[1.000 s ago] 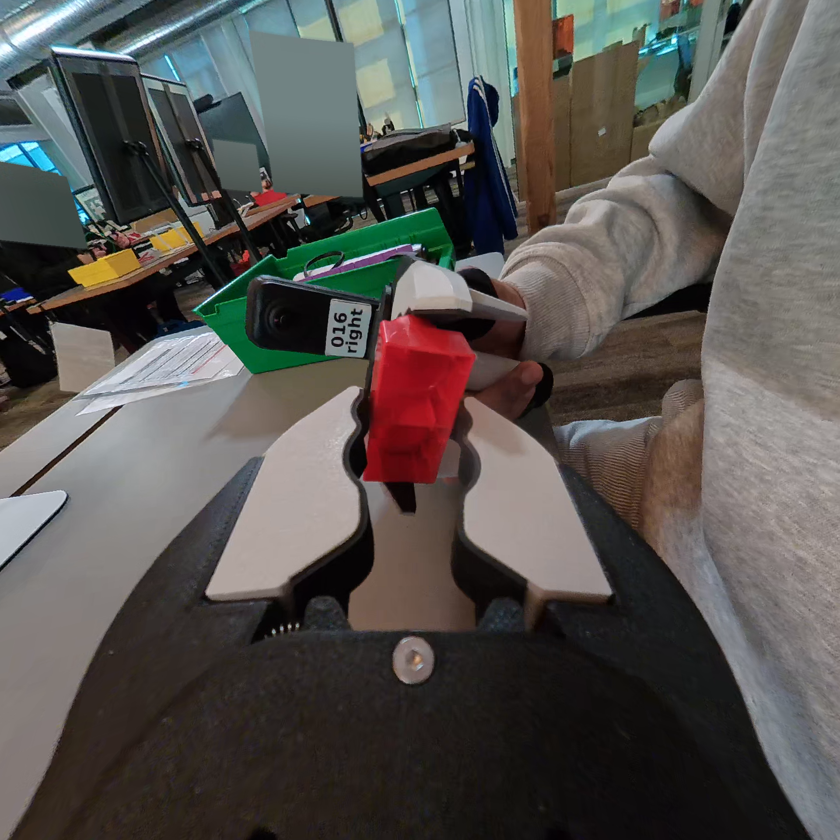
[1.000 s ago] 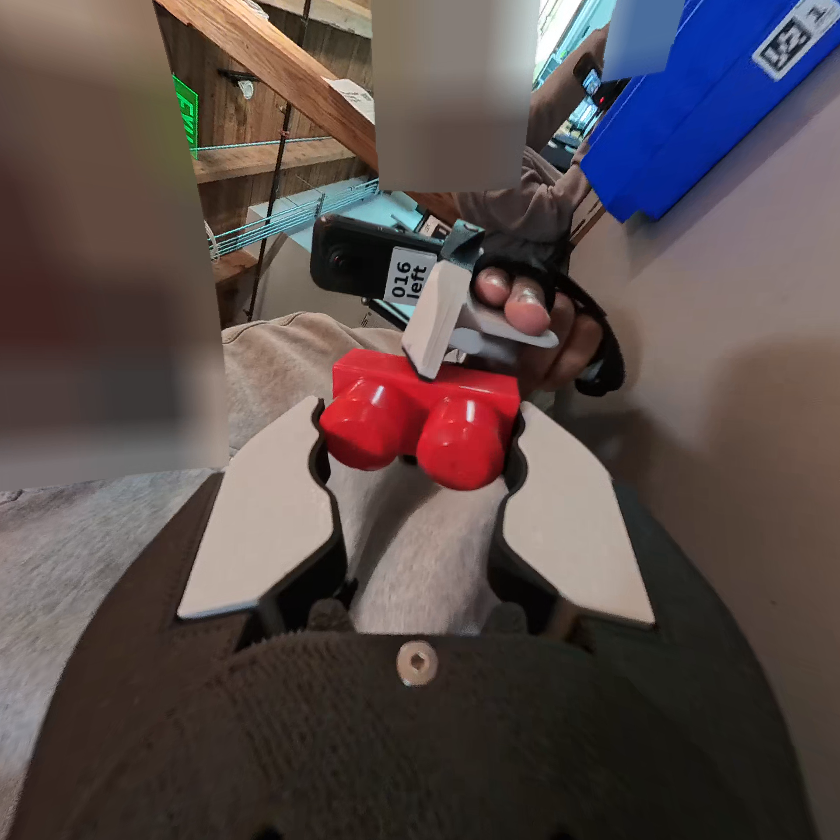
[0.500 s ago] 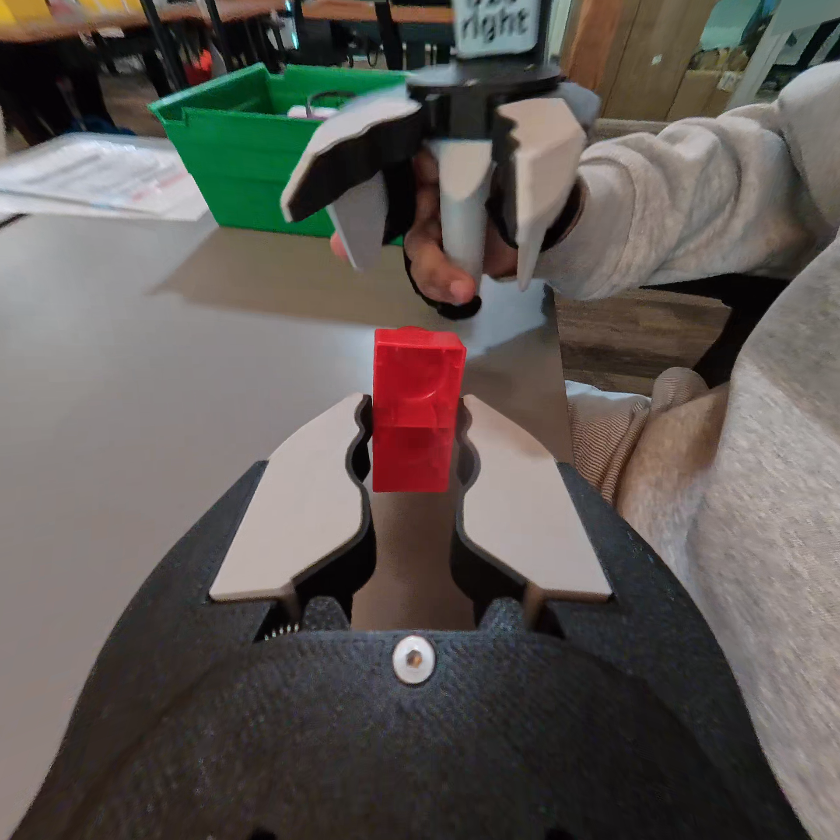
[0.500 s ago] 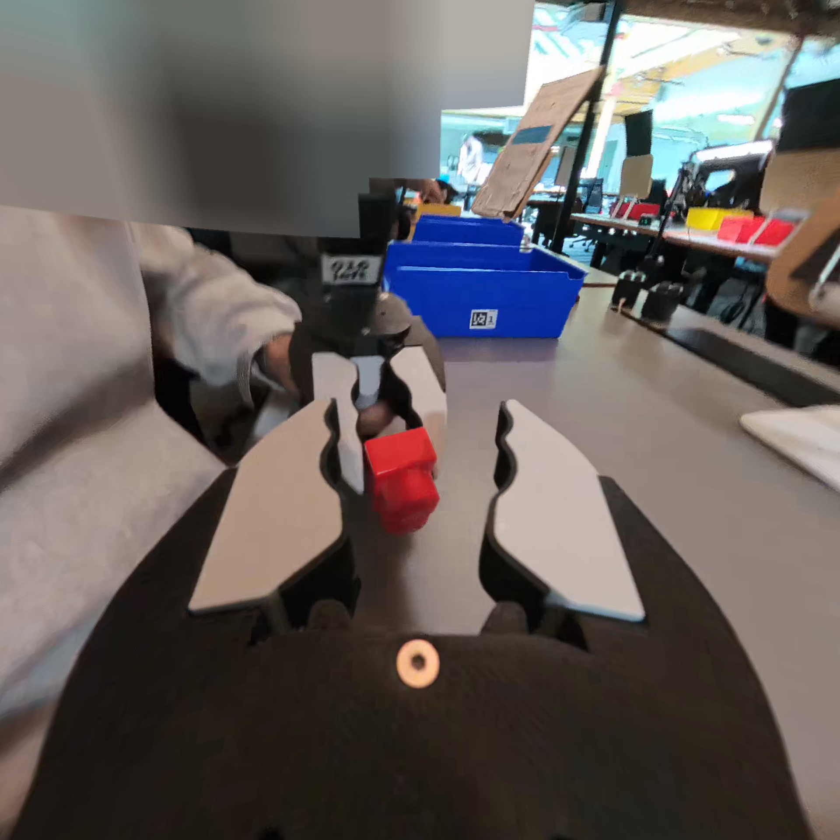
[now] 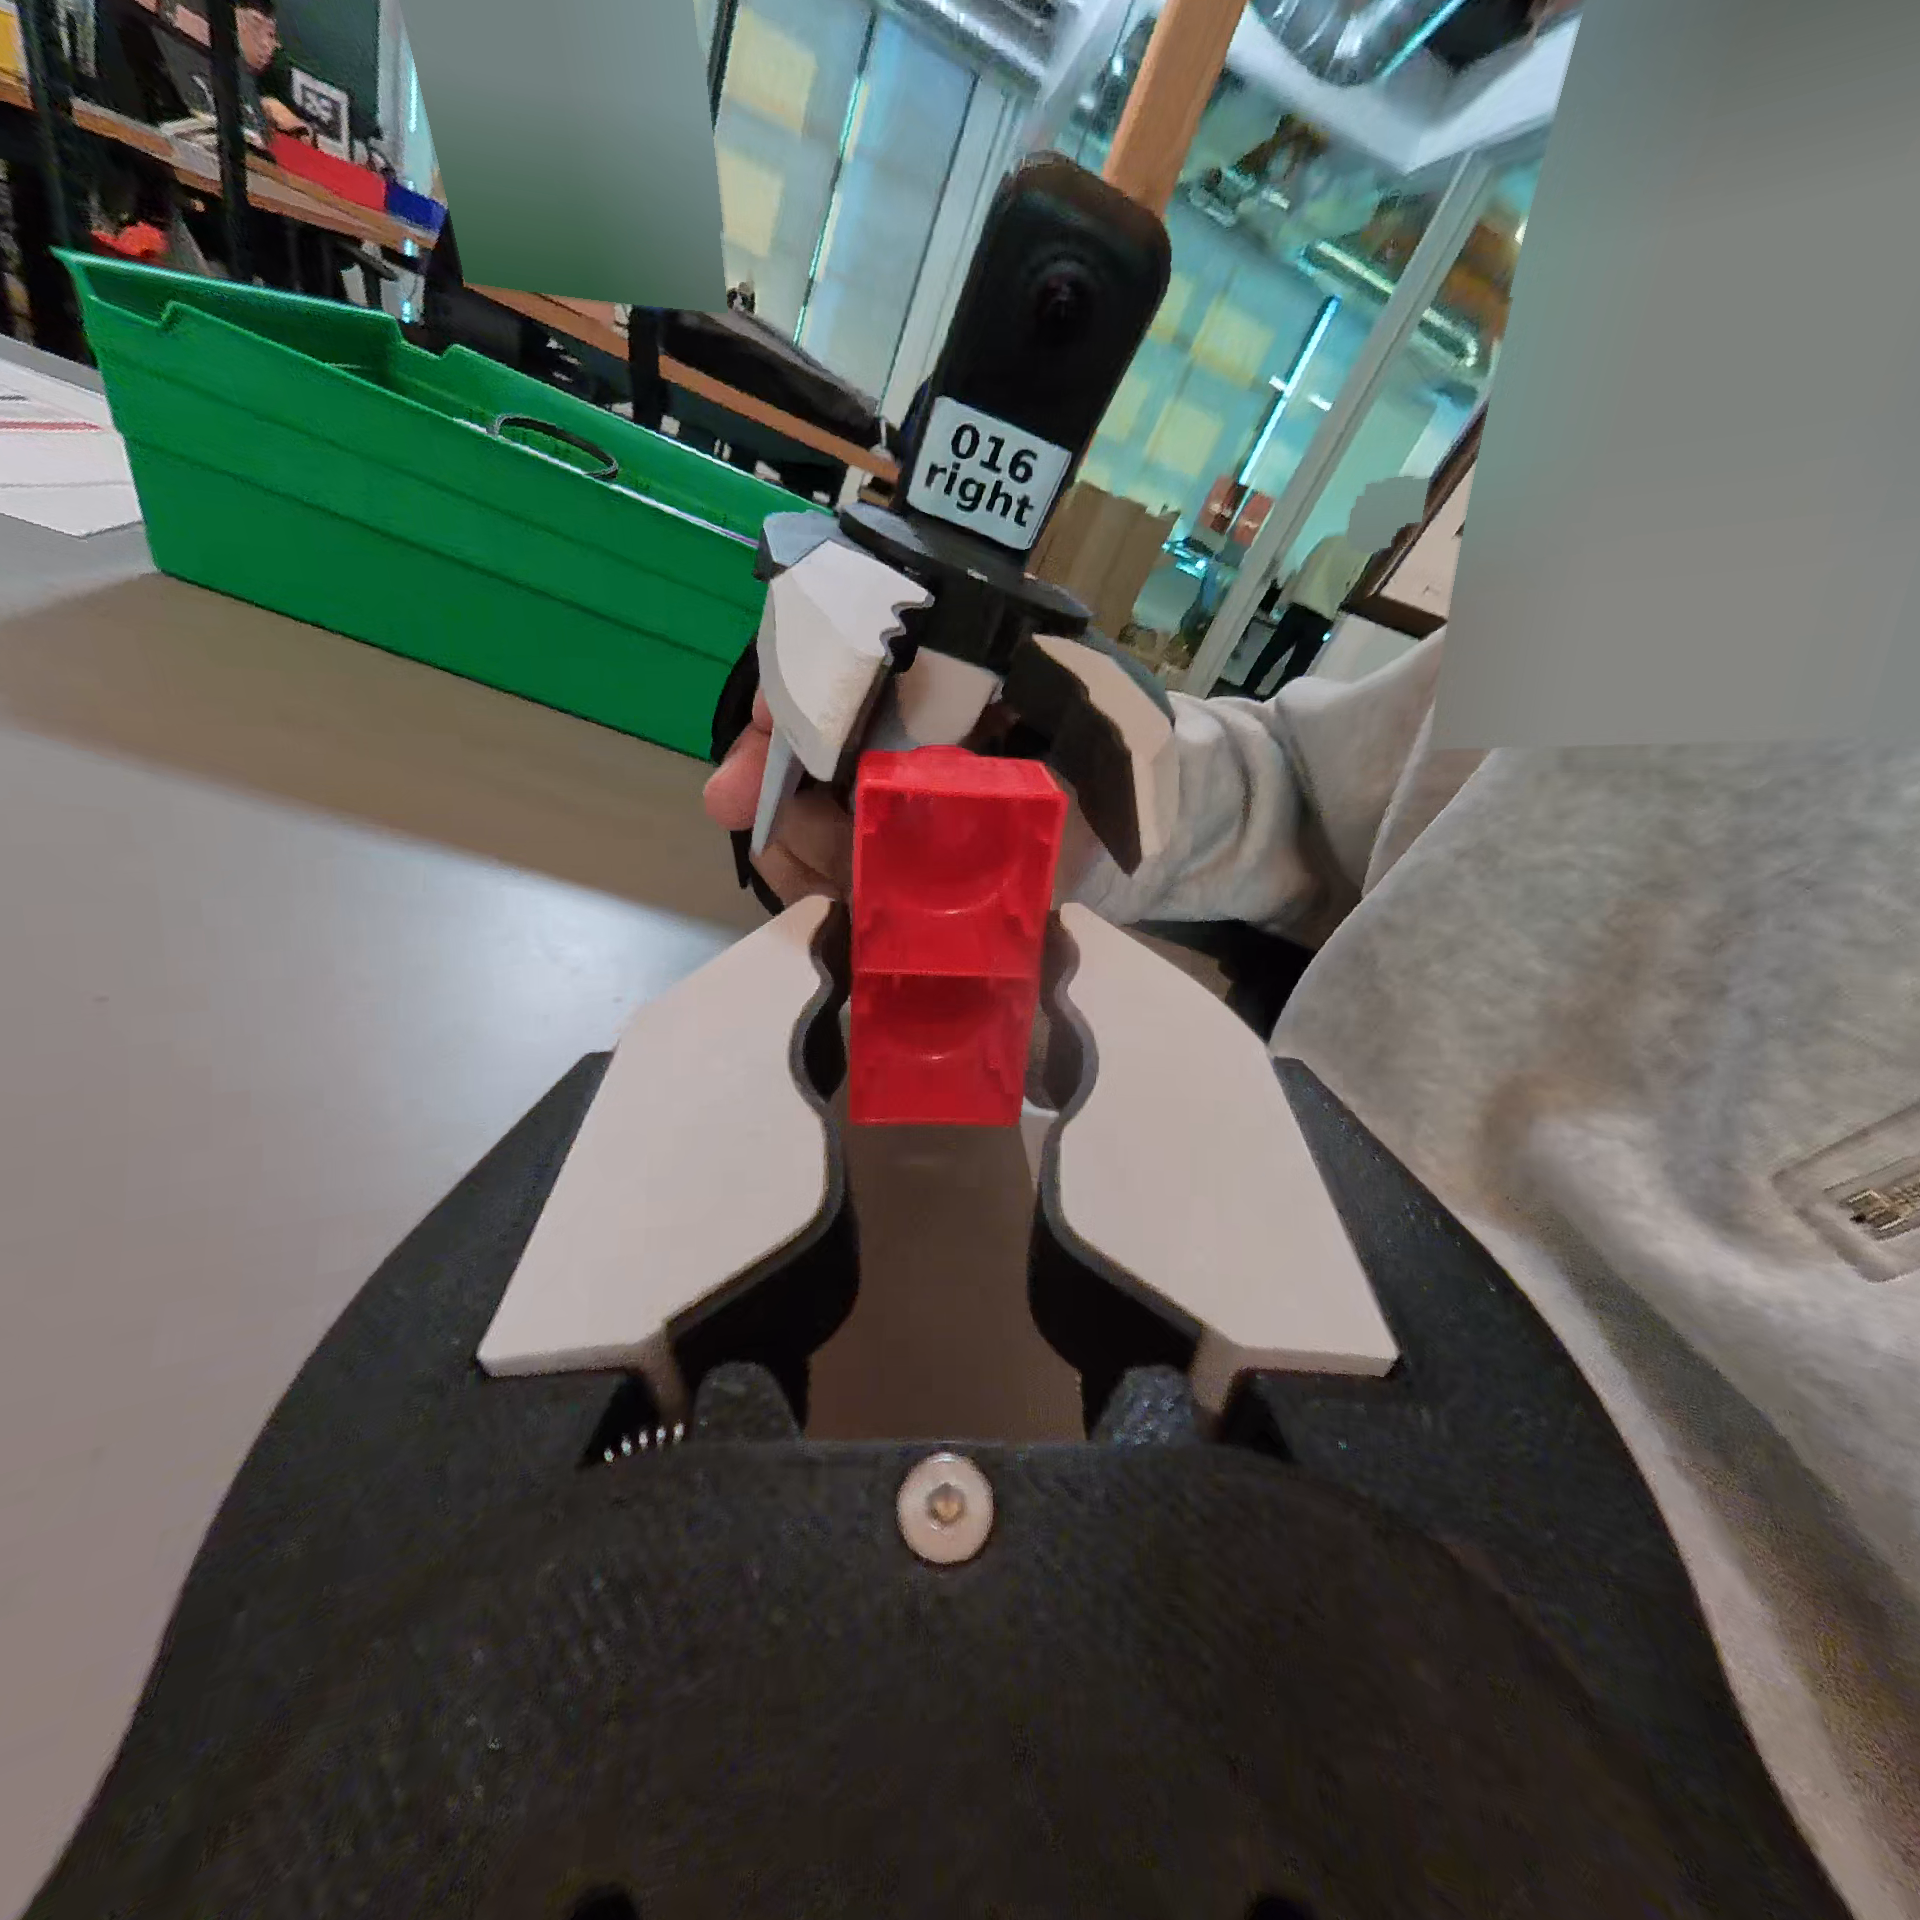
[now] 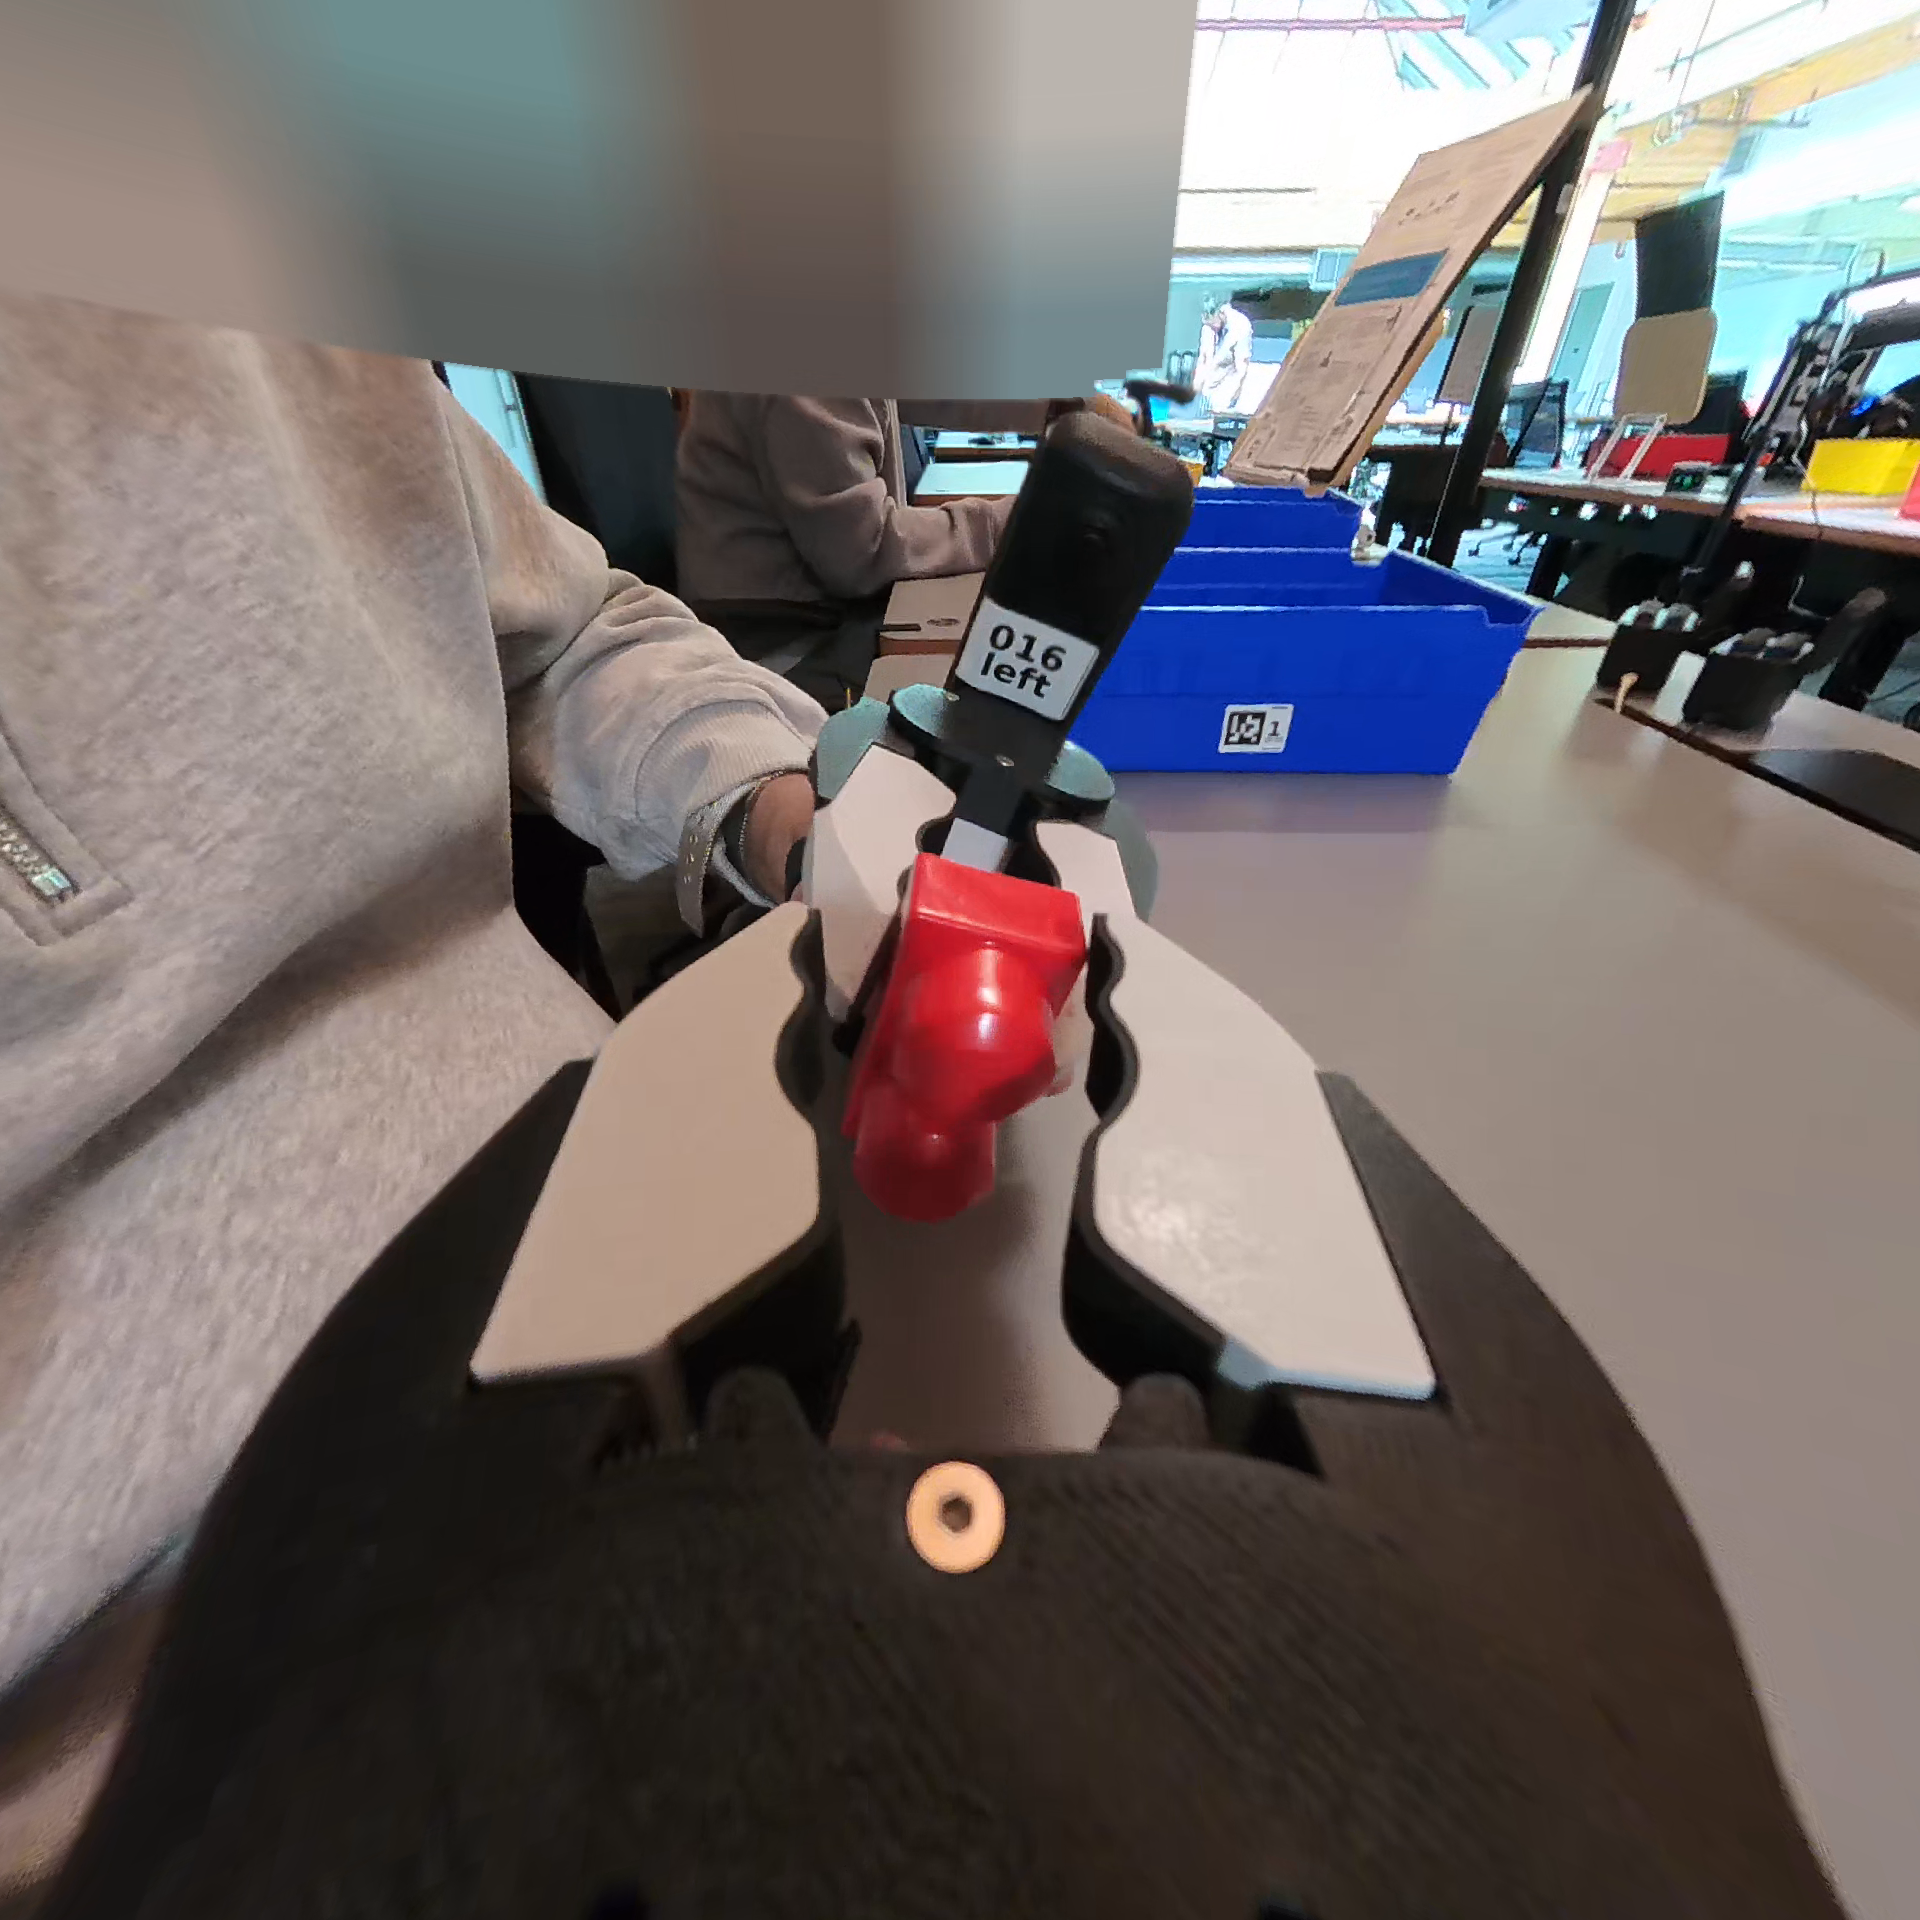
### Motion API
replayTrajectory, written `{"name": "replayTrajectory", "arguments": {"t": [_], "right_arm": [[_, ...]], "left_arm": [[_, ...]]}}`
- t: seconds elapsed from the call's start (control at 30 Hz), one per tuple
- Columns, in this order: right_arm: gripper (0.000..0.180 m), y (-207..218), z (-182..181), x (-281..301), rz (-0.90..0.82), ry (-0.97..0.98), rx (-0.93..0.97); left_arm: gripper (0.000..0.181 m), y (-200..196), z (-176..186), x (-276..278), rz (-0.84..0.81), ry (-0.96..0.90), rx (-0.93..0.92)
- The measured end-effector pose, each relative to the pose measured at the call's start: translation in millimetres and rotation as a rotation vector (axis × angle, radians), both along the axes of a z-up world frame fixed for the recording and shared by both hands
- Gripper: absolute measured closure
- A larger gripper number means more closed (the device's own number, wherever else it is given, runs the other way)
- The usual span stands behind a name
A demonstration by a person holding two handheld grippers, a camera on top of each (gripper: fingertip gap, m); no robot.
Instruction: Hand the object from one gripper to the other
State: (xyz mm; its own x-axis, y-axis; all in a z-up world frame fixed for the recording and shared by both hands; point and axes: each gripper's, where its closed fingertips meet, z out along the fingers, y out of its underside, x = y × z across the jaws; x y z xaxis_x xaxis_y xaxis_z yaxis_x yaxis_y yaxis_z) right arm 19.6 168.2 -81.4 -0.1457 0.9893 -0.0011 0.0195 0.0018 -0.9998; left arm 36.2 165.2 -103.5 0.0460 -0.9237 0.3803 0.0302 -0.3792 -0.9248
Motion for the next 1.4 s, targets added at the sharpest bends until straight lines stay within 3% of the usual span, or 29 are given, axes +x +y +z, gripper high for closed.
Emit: {"name": "replayTrajectory", "arguments": {"t": [0.3, 0.43, 0.8, 0.93, 1.0, 1.1, 1.27, 1.4], "right_arm": [[0.144, 1, -4, -6, -0.015, -0.071, -0.178], [0.144, 5, 8, -1, -0.025, -0.023, -0.227], [0.144, 6, 11, -1, -0.038, -0.040, -0.267], [0.139, 9, 13, -2, -0.057, -0.020, -0.248], [0.109, 15, 16, -1, -0.090, 0.029, -0.212], [0.099, 24, 27, 6, -0.162, 0.112, -0.051], [0.127, 21, 23, 16, -0.228, 0.064, 0.429], [0.134, 12, 12, 11, -0.204, 0.013, 0.548]], "left_arm": [[0.147, -3, 3, 3, 0.011, -0.004, 0.063], [0.107, 5, 1, 3, 0.036, -0.014, -0.016], [0.143, -9, -12, 10, 0.003, 0.155, 0.126], [0.146, -6, -12, 7, 0.013, 0.146, 0.102], [0.146, -3, -8, 6, 0.021, 0.102, 0.066], [0.147, 3, -2, 1, 0.017, 0.021, -0.047], [0.146, 10, 5, -6, -0.005, -0.093, -0.209], [0.146, 8, 11, -7, -0.081, -0.185, -0.377]]}}
